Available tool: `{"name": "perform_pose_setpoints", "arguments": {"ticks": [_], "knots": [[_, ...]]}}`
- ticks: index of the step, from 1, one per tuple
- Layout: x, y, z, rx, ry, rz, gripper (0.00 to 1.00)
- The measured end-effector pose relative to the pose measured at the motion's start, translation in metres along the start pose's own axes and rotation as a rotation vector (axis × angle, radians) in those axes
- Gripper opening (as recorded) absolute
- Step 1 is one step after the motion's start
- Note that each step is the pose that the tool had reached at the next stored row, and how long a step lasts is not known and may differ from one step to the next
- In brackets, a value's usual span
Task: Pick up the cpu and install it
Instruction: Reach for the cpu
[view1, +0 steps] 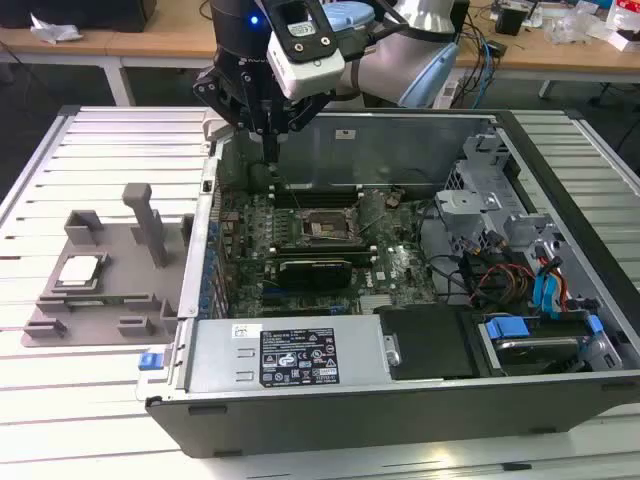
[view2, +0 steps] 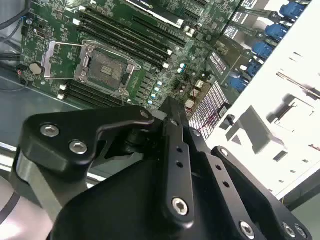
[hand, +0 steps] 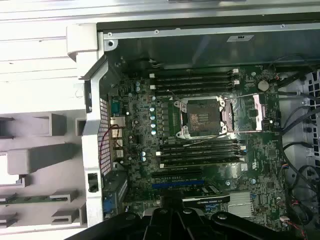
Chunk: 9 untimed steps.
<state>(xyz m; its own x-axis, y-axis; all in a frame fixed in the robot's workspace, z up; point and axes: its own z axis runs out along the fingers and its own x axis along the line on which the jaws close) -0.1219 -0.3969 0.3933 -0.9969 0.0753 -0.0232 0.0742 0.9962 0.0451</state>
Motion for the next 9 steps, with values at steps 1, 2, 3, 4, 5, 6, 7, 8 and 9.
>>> {"name": "perform_pose_setpoints", "arguments": {"ticks": [1, 2, 3, 4, 5, 6, 7, 8, 9], "knots": [[0.0000, 0.0001, 0.0000, 0.0000, 0.0000, 0.000, 0.11], [0.0000, 0.0002, 0.0000, 0.0000, 0.0000, 0.000, 0.11], [0.0000, 0.0002, 0.0000, 0.0000, -0.0001, 0.000, 0.11], [0.0000, 0.0002, 0.0000, 0.0000, -0.0001, 0.000, 0.11], [0.0000, 0.0002, 0.0000, 0.0000, -0.0001, 0.000, 0.11], [0.0000, 0.0002, 0.0000, 0.0001, 0.0000, 0.000, 0.11], [0.0000, 0.0003, 0.0000, 0.0000, -0.0001, 0.000, 0.11], [0.0000, 0.0003, 0.0000, 0.0000, 0.0000, 0.000, 0.11], [0.0000, 0.0003, 0.0000, 0.0000, -0.0001, 0.000, 0.11]]}}
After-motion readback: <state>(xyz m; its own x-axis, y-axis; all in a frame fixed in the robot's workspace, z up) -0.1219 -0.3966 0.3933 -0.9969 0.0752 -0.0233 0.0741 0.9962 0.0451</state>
